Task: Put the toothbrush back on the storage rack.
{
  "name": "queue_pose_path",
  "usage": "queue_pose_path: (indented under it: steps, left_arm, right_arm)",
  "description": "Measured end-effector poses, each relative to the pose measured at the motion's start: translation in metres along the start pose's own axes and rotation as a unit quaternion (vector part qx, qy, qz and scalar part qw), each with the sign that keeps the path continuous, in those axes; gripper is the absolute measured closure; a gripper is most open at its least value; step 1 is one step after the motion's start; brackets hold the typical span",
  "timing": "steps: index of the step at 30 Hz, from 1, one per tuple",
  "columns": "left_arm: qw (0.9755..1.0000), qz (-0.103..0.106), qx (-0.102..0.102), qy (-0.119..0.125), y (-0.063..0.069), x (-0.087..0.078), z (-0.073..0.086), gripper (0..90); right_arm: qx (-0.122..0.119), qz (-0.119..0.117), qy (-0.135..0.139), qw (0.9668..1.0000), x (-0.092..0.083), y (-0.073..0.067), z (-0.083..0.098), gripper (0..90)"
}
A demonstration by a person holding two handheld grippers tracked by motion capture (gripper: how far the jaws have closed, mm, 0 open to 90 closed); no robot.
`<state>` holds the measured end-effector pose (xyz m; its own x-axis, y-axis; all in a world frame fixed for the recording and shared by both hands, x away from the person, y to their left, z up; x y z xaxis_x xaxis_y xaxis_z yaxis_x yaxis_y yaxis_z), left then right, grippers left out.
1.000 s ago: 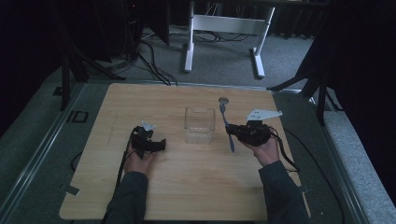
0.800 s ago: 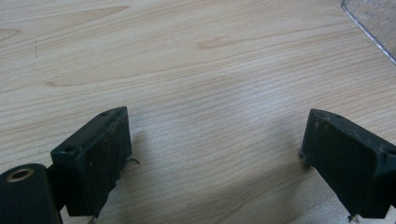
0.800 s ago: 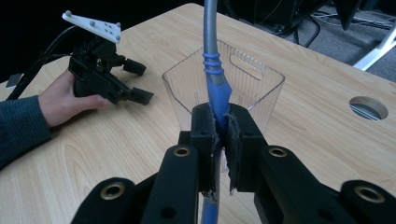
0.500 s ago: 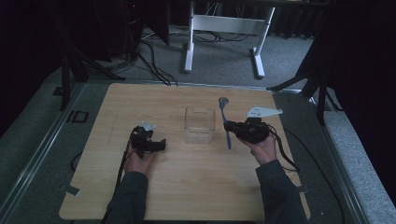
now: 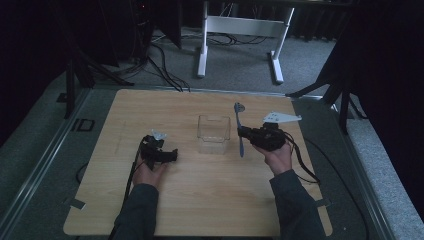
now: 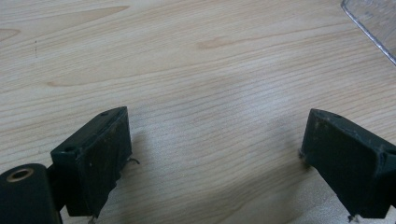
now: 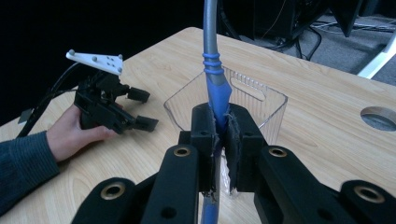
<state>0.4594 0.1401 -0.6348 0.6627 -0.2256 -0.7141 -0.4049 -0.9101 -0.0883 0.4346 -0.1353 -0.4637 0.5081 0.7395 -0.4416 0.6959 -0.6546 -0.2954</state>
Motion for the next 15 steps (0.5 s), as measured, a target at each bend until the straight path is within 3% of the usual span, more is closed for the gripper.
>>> queue_pose_path:
  steps: [10,15]
  left_arm:
    - [1.0,0.0,0.001,0.0,-0.0001,0.0,0.0001,8.5]
    - [1.0,0.0,0.0,0.0,0.0,0.0001,0.0,8.5]
  right_arm:
    - [0.015,-0.005,0.018,0.9997,0.0054,-0.0009,-0.0047,82.3]
    - [0.01,-0.005,0.022,0.9997,0.0077,-0.0057,-0.009,82.3]
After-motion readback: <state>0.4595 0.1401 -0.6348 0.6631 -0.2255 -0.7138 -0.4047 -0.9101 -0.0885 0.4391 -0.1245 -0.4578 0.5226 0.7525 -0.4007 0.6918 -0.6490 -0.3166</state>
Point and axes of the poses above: each handheld gripper's, and its own axes: x roughly forward along the jaws, z roughly out of its underside, y roughly to its right, the point moved 10 cm from there along x, roughly forward along the jaws, and after that the axes turned 8 degrees about x, right-handed, at the moved point
